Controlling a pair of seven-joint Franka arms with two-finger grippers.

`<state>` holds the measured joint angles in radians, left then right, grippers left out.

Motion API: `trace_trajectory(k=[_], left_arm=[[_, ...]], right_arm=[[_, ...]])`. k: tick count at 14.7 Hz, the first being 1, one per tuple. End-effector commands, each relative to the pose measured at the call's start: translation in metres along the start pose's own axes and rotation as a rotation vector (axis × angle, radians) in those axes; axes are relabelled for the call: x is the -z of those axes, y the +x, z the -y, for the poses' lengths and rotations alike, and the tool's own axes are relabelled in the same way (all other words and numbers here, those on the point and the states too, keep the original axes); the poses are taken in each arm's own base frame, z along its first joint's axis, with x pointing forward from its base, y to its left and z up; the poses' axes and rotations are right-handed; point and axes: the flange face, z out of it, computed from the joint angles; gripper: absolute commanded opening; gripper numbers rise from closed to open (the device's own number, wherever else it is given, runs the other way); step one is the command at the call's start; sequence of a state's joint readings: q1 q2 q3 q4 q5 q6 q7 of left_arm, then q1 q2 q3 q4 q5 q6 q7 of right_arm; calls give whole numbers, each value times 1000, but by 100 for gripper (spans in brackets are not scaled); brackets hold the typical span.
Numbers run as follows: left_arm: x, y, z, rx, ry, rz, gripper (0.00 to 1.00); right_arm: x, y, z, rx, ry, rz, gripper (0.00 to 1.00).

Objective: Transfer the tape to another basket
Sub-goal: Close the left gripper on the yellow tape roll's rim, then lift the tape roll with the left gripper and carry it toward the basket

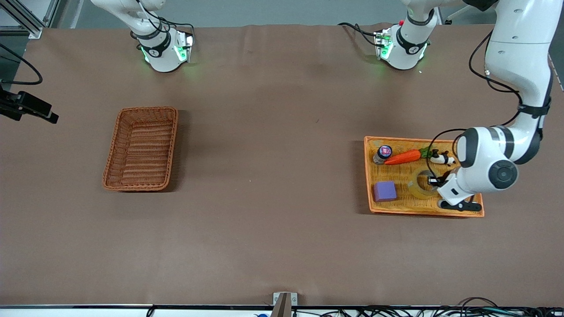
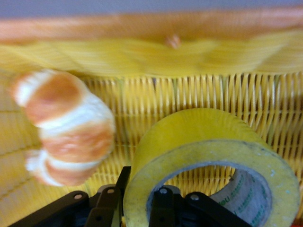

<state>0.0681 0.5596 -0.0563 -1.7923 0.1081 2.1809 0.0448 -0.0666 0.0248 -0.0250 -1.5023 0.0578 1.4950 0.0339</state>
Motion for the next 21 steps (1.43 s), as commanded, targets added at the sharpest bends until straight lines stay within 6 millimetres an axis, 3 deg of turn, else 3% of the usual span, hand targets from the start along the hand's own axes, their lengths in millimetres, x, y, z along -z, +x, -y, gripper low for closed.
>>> trace_trajectory(k=[1,4,7,8,12,16,19,21], left_arm=[[69,-5,-5,-19,26,7,0],[124,-4,-57,-75,14,82,0],[155,-6,-136,-130,15,106,1],[150,-6,-162,-145,20,115,4],[131,-11,-309,-259,45,102,1],[115,-41,-436,-285,66,69,1],[96,-55,-506,-302,-65,58,0],[80,-63,-538,-266,-164,46,1]], right_arm=[[1,0,1,2,-7,-6,100],[0,2,0,-1,-7,-8,100],[-2,4,-2,-3,-7,-8,100],[-4,5,-1,-1,-7,-6,100],[-4,6,-5,-9,-7,-13,100],[-10,12,-5,-9,-6,-4,100],[-21,18,-13,-11,-9,19,100],[-23,20,-17,-18,-7,17,100]])
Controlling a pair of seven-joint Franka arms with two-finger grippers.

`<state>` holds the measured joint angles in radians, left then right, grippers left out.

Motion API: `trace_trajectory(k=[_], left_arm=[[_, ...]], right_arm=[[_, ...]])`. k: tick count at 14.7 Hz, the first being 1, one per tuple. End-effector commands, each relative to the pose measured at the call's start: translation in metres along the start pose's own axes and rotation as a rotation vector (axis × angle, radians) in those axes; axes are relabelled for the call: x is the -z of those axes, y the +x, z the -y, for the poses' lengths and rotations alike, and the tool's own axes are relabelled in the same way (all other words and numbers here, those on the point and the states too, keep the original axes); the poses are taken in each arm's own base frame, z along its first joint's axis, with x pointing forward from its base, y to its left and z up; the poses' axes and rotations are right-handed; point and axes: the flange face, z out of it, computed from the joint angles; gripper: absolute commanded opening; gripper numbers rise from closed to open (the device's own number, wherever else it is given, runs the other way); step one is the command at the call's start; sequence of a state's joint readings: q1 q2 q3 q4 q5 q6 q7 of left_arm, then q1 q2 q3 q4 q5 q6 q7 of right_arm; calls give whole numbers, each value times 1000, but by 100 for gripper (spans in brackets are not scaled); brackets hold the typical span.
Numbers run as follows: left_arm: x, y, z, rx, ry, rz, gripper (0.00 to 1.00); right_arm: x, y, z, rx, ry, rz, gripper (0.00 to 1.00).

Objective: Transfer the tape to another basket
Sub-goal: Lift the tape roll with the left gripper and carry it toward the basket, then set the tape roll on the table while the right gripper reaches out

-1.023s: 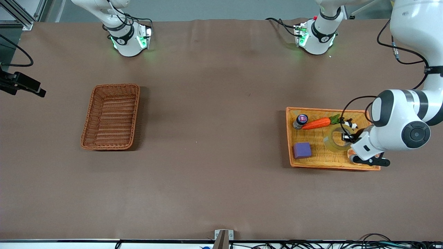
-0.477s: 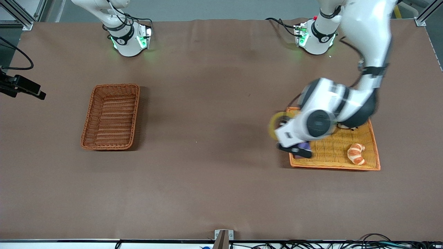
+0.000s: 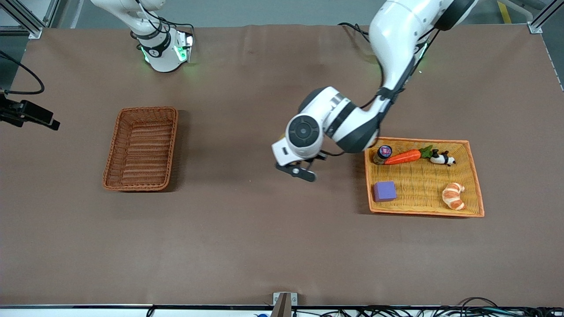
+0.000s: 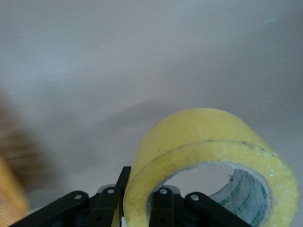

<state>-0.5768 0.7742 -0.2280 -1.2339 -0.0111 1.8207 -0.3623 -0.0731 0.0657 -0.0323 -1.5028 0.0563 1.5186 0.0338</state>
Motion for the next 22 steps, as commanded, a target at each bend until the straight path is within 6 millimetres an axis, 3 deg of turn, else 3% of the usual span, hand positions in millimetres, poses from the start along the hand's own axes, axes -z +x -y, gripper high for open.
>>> trace_trajectory(k=[1,3,7,9,11,13,14,15,18,20,21,22], left_arm=[[-17,15,-31,60,-124,-46,3],[-35,30,-38,162,-276,-75,4],[-76,39,-45,187,-300,-93,8],[-80,40,-44,191,-297,-91,11],[-100,39,-48,186,-289,-78,15],[-97,44,-44,194,-301,-109,19],[-101,43,-45,193,-299,-105,28],[-103,41,-48,192,-297,-102,44],[-90,40,-50,188,-299,-114,63],[-44,36,-45,195,-306,-145,76],[-32,33,-38,202,-300,-138,81],[-2,31,-20,232,-300,-138,84]], right_arm=[[-3,6,-9,-4,-5,1,100],[-4,7,-8,-3,-3,-3,100],[-11,12,-6,-2,1,-11,100],[-15,15,-7,-4,3,-8,100],[-29,22,-6,-1,0,14,100],[-35,26,-2,5,-1,17,100],[-36,27,-2,5,1,14,100],[-40,30,-2,4,1,17,100],[-43,30,-4,-1,5,25,100],[-52,34,1,4,6,38,100],[-54,35,5,10,7,40,100],[-67,37,12,16,8,54,100]])
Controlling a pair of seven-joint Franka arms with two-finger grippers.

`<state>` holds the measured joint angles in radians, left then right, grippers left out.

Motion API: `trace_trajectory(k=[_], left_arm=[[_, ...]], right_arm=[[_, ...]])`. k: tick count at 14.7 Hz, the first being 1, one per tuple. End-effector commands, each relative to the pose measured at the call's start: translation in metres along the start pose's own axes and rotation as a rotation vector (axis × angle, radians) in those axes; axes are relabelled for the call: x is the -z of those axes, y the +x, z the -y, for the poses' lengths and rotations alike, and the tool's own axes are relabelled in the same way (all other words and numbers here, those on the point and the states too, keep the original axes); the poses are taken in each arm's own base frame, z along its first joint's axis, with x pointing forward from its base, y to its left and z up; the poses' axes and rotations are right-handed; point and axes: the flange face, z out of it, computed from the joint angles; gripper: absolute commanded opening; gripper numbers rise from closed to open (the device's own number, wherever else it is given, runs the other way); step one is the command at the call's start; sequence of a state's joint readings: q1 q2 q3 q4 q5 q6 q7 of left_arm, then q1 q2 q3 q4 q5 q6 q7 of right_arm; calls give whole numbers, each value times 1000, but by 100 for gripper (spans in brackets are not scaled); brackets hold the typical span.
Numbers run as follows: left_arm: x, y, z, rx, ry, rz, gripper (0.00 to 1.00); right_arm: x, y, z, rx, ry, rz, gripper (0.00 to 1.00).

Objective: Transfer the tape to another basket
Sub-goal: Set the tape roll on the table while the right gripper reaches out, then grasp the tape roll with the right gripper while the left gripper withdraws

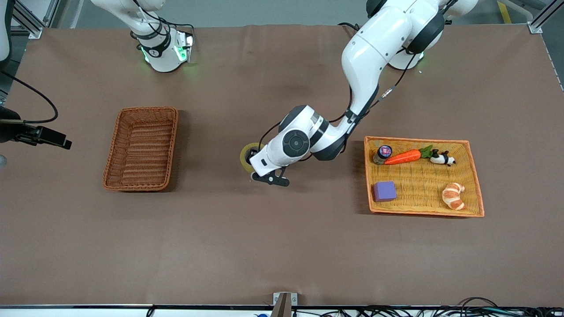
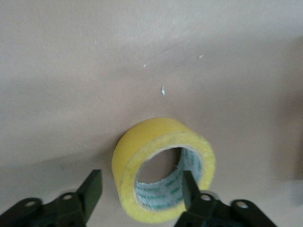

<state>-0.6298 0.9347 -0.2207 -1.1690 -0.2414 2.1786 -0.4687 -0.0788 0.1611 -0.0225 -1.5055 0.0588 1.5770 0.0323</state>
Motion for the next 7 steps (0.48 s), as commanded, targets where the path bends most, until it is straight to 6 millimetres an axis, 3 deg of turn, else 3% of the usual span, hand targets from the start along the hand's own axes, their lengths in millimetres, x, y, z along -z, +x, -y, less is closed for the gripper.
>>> trace_trajectory(k=[1,3,4,5,7], left_arm=[[103,12,30,77,16,1,84],[186,25,73,114,17,-15,87],[219,30,96,134,16,-26,94],[244,31,115,142,18,-33,100],[292,21,151,177,29,-47,100]], right_arm=[[-35,6,19,22,9,18,100],[-72,5,43,8,42,36,100],[-91,1,67,-20,45,40,100],[-104,-4,95,-46,47,38,100],[-138,-15,141,-73,56,25,100]])
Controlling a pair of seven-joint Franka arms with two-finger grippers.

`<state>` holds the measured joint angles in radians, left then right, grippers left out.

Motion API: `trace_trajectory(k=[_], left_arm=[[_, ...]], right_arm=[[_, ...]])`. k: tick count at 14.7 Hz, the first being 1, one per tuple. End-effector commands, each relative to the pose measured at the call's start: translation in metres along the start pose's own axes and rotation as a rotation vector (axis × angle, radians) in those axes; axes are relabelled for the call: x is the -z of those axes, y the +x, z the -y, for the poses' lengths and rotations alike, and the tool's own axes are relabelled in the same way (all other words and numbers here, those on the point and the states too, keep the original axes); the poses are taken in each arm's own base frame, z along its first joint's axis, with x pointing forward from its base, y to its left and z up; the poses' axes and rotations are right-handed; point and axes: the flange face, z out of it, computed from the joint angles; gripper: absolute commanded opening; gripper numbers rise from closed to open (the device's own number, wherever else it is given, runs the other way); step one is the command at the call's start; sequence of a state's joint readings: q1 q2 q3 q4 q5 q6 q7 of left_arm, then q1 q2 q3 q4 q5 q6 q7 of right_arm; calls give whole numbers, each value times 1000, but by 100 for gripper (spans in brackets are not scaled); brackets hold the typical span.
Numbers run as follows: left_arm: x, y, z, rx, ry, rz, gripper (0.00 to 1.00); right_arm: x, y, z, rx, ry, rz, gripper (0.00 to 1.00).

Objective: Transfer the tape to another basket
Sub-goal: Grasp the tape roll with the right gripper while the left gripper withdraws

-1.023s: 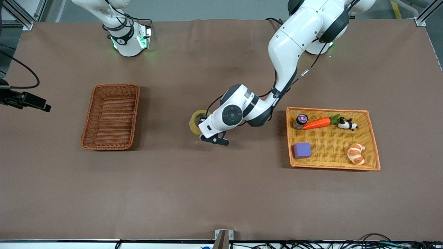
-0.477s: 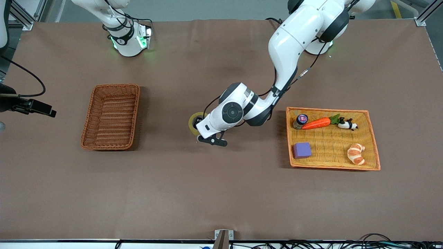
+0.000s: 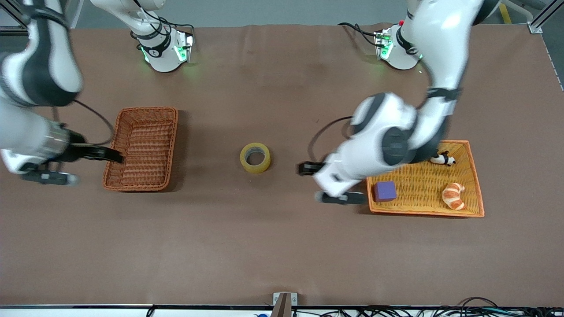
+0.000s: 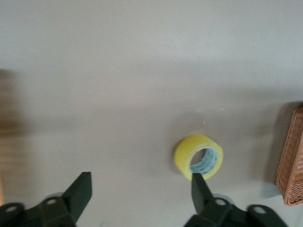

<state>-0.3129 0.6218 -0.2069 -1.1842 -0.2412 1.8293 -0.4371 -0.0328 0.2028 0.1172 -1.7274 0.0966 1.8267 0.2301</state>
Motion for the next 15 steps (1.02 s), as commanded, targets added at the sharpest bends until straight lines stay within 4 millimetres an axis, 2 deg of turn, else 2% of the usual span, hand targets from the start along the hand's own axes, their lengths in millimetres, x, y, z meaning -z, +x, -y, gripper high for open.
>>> trace_trajectory(k=[1,3,4,5,6,7,9,12,15], left_arm=[[46,-26,32,33,54,-14,100],[82,-18,79,43,145,-88,100],[93,-21,88,13,157,-99,100],[105,-26,100,-11,176,-111,100],[114,-35,108,-41,207,-125,100],[126,-44,116,-72,236,-140,100],[144,-55,136,-102,261,-154,100],[172,-73,174,-75,288,-176,100],[193,-95,193,-81,298,-198,100]], right_arm=[[-46,-26,62,-34,26,-12,100],[-84,-36,112,-56,43,8,100],[-104,-38,131,-34,54,16,100],[-131,-36,144,-19,69,17,100],[-168,-40,154,-4,80,11,100],[-187,-46,158,1,96,-20,100],[-205,-49,164,-4,115,-46,100],[-241,-72,207,-40,127,-38,100],[-253,-92,228,3,114,-22,100]])
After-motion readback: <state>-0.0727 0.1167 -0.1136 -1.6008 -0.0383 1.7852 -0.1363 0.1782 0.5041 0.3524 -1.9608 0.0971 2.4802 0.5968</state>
